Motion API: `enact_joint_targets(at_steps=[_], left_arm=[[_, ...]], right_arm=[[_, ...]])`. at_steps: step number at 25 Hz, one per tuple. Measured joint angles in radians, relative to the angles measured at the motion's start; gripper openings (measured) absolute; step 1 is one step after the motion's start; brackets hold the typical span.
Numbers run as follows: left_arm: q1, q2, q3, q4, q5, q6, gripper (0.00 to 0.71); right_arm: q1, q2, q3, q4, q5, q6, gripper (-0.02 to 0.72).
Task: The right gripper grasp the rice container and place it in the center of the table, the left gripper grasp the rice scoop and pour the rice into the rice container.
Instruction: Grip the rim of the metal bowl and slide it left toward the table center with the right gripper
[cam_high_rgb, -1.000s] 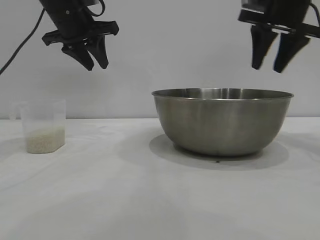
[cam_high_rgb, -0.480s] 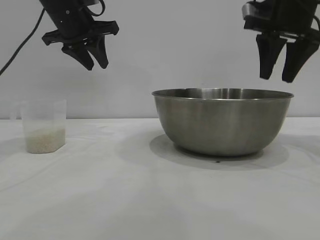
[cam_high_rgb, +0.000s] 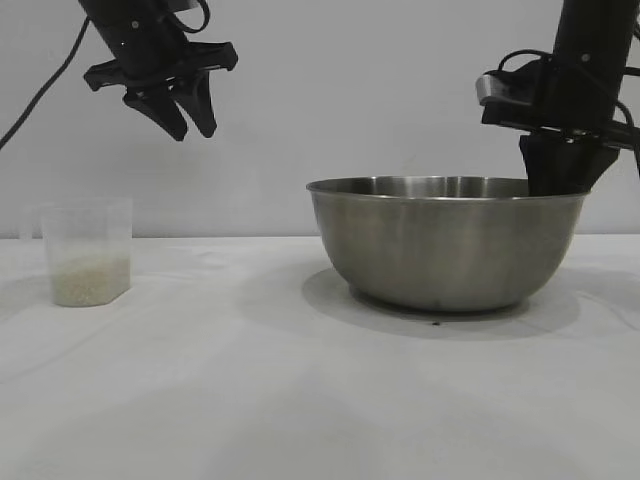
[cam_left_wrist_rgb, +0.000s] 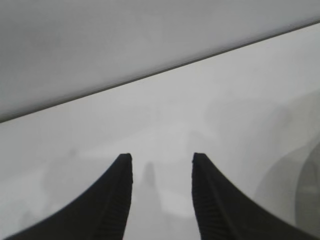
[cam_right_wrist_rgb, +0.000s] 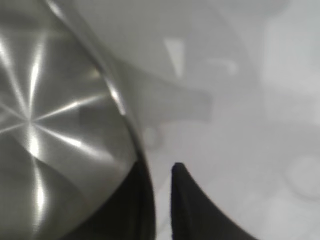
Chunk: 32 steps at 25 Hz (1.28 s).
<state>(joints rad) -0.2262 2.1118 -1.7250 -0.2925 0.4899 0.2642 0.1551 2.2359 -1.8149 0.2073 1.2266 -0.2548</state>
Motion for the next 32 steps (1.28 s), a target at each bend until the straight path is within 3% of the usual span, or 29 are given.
enact_joint_targets(at_steps=[1, 14, 15, 16, 18, 22, 27, 28, 32], left_arm=[[0.0, 0.0, 0.0, 0.0, 0.0, 0.0, 0.225], [0.0, 0.0, 0.0, 0.0, 0.0, 0.0, 0.225], [0.0, 0.0, 0.0, 0.0, 0.0, 0.0, 0.225], [0.0, 0.0, 0.0, 0.0, 0.0, 0.0, 0.225], [0.0, 0.0, 0.0, 0.0, 0.0, 0.0, 0.225], [0.0, 0.0, 0.0, 0.0, 0.0, 0.0, 0.225], [0.0, 0.0, 0.0, 0.0, 0.0, 0.0, 0.225], [0.0, 0.0, 0.0, 0.0, 0.0, 0.0, 0.225], [0.0, 0.0, 0.0, 0.0, 0.0, 0.0, 0.225]], right_arm=[[0.009, 0.004, 0.0, -0.002, -0.002, 0.0, 0.0], [0.227, 0.011, 0.0, 0.005, -0.005, -0.015, 0.0], [0.231, 0.011, 0.0, 0.002, -0.005, -0.015, 0.048], [0.234, 0.011, 0.0, 0.002, -0.005, -0.015, 0.048], [0.235, 0.007, 0.0, 0.004, -0.005, -0.015, 0.188], [0.235, -0.049, 0.0, 0.004, -0.005, -0.015, 0.367], [0.235, -0.176, 0.0, 0.01, -0.004, -0.015, 0.367], [0.235, -0.202, 0.005, 0.012, -0.013, -0.015, 0.407], [0.235, -0.317, 0.138, 0.048, -0.141, -0.049, 0.392]])
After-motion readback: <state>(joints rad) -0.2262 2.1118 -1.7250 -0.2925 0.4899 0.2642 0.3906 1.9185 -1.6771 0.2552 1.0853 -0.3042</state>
